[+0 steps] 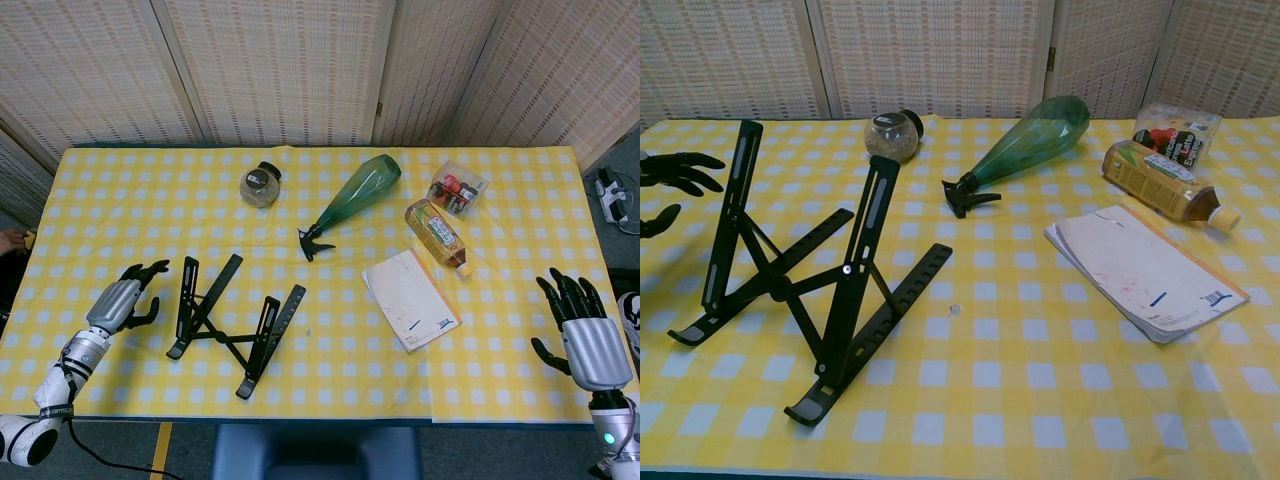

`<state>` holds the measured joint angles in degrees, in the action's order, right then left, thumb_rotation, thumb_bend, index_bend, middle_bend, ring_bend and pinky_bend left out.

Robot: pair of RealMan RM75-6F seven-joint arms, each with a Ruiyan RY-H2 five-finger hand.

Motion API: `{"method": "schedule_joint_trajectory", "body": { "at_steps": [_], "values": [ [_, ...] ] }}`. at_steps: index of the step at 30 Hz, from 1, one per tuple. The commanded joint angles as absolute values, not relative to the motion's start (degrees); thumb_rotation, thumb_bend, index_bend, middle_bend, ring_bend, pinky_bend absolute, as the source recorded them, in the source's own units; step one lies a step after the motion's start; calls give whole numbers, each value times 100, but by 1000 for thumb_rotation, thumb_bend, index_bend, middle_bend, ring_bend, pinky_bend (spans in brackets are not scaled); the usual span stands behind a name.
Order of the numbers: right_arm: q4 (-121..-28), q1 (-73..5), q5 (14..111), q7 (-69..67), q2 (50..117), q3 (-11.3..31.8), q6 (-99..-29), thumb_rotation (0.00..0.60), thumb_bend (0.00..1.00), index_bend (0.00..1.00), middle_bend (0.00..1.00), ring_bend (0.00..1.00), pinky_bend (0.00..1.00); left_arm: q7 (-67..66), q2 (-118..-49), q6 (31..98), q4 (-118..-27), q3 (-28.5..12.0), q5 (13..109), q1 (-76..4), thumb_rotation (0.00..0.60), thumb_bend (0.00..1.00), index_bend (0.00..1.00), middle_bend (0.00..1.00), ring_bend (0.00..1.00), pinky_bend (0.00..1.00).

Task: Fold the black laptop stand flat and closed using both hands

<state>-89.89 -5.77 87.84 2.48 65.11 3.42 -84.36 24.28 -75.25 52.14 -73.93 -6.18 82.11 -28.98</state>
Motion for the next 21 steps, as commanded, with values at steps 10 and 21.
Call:
{"method": "schedule_joint_trajectory", "body": {
  "at_steps": [10, 21],
  "values": [
    [-8913, -636, 8765, 189, 6556, 332, -8332, 600, 303, 0, 0, 63, 4, 2002, -7621, 5496, -7866, -332, 8350, -2816, 600, 719, 162, 278, 255, 7],
    [-8889, -823, 8949, 16, 6561, 260, -8084, 600, 303, 0, 0, 62, 3, 1737, -7258, 5625, -8922, 1, 8637, -2755, 600, 719, 129, 281, 270, 12]
  ]
}}
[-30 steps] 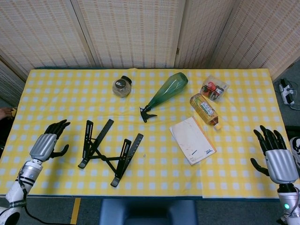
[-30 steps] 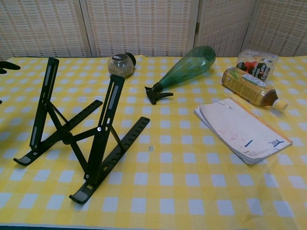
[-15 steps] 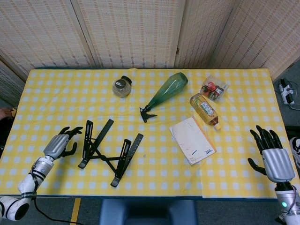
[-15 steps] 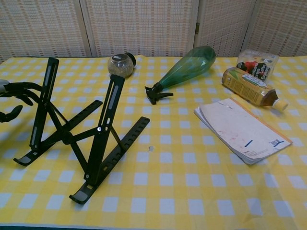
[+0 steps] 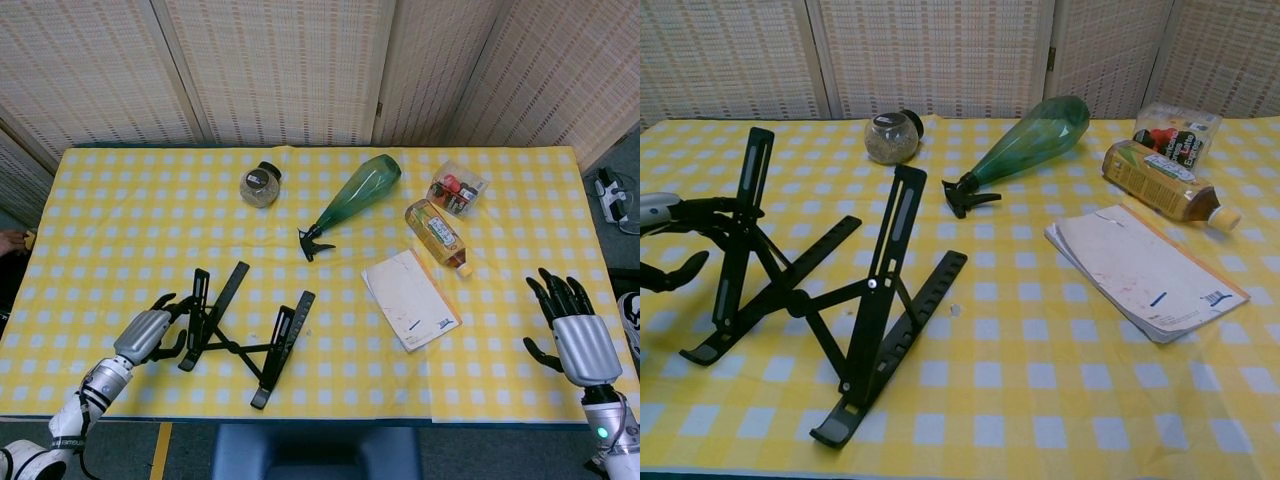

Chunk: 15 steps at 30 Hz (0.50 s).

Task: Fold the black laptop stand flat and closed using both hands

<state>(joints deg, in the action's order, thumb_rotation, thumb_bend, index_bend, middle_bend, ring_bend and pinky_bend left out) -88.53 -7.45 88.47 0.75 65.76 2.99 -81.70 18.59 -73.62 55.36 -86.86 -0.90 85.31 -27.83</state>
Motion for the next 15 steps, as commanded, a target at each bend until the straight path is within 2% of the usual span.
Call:
{"method": "schedule_joint_trajectory", "body": {
  "at_steps": [1, 11, 15],
  "values": [
    [-8914, -864, 9010, -24, 6554, 244, -8044, 600, 303, 0, 0, 63, 3, 1715, -7244, 5654, -8986, 8, 8656, -2752, 600, 718, 128, 281, 270, 13],
    [-9428, -1727, 9951, -963, 6346, -38, -7144, 600, 303, 0, 0, 61, 6, 1715, -7252, 5703, -9290, 62, 8857, -2866, 600, 718, 128, 281, 269, 15],
    [-9557, -2124, 10186, -1497, 6316, -108, -6772, 600, 303, 0, 0, 61, 7, 2088, -7309, 5643, -9151, 13, 8816, -2951, 600, 716, 122, 281, 234, 16]
  ]
}}
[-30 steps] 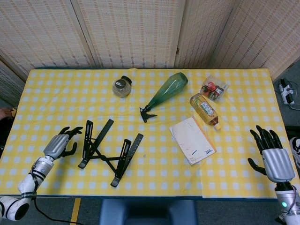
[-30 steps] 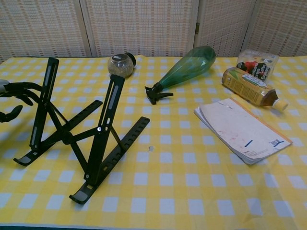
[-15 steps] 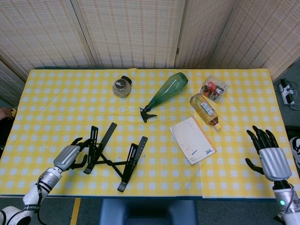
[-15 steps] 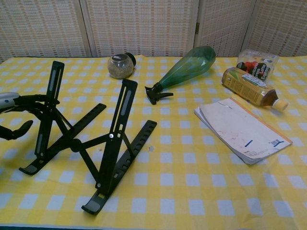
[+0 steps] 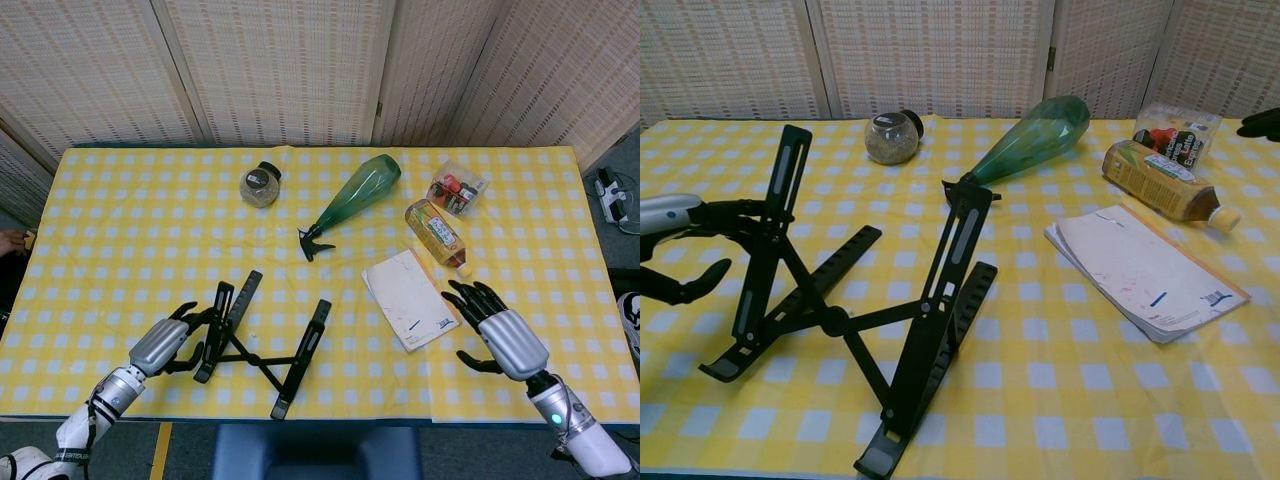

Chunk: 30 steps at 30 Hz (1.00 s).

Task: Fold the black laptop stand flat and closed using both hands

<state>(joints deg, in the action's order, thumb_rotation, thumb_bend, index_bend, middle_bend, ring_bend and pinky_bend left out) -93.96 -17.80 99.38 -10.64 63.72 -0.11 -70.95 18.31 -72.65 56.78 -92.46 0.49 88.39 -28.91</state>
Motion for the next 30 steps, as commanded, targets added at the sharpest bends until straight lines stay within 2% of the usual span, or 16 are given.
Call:
{"method": "schedule_joint_trajectory", "body": {
  "at_steps": [1, 6, 10, 16, 24, 30],
  "values": [
    [-9576, -2203, 10234, -1639, 6321, -131, -6704, 600, 303, 0, 0, 61, 7, 2241, -7326, 5656, -9114, -1, 8824, -2962, 600, 716, 129, 281, 233, 16],
    [-9611, -2641, 10397, -2470, 6375, -245, -6329, 600, 303, 0, 0, 60, 8, 3557, -7445, 5890, -8806, 35, 9167, -3019, 600, 716, 223, 300, 277, 27],
    [-9604, -2930, 10511, -3017, 6461, -350, -6114, 600, 303, 0, 0, 59, 9, 4604, -7506, 6068, -8473, 158, 9472, -3085, 600, 716, 321, 417, 393, 115],
    [-9575, -3369, 10687, -4145, 6641, -528, -5942, 600, 303, 0, 0, 59, 9, 5471, -7617, 6497, -8047, 257, 9705, -3075, 600, 716, 440, 517, 475, 159],
    [-9303, -3996, 10853, -5922, 7094, -746, -5829, 600, 303, 0, 0, 60, 9, 5936, -7697, 6810, -7781, 370, 9750, -3021, 600, 716, 477, 546, 498, 169],
    [-9020, -4363, 10896, -7331, 7547, -857, -6000, 600, 303, 0, 0, 60, 9, 6192, -7758, 7008, -7656, 419, 9689, -2929, 600, 716, 486, 561, 512, 172]
  ]
}}
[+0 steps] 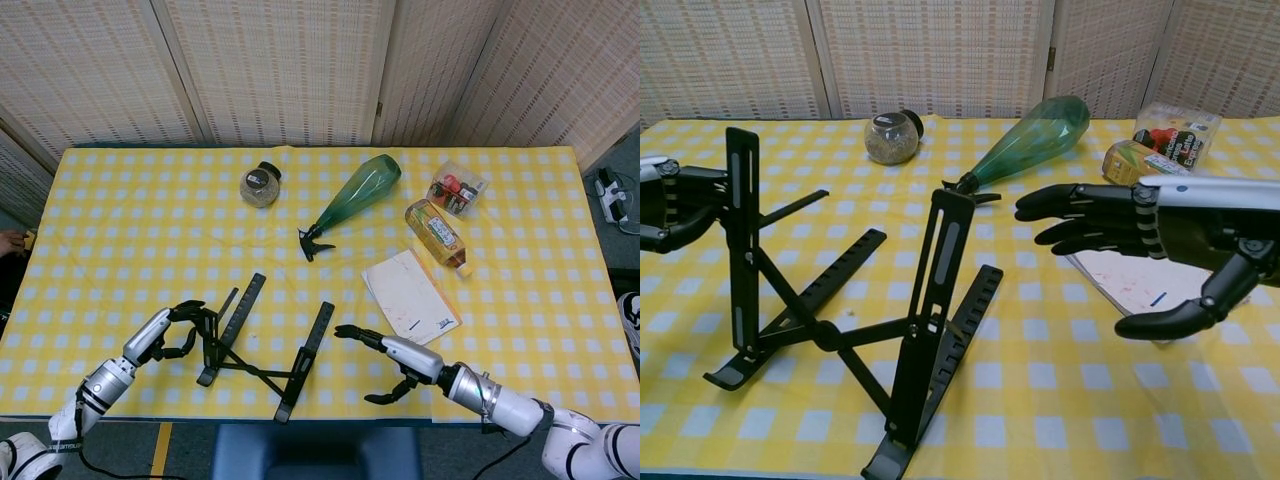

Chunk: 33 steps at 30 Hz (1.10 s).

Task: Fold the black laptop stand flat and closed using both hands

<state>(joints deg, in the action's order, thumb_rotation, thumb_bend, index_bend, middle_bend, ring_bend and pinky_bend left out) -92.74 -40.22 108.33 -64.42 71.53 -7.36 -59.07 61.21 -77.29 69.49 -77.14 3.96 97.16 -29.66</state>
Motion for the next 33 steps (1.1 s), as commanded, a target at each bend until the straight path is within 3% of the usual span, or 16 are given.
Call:
{"method": "schedule_joint_trajectory", "body": {
  "at_steps": [1, 17, 33],
  "values": [
    [-8975, -4408, 10897, -7499, 7623, -869, -6024, 600, 303, 0, 0, 60, 9, 6210, -7766, 7028, -7637, 424, 9682, -2920, 600, 716, 488, 561, 512, 176],
    [-8387, -4730, 10466, -8645, 8838, -951, -6087, 600, 303, 0, 0, 49, 1, 6214, -7829, 7168, -7512, 461, 9553, -2824, 600, 716, 482, 561, 508, 209],
    [-8488, -4894, 10166, -9625, 9231, -1063, -6098, 600, 303, 0, 0, 6, 0, 6033, -7883, 7228, -7465, 426, 9492, -2799, 600, 715, 376, 433, 357, 209]
  ]
}}
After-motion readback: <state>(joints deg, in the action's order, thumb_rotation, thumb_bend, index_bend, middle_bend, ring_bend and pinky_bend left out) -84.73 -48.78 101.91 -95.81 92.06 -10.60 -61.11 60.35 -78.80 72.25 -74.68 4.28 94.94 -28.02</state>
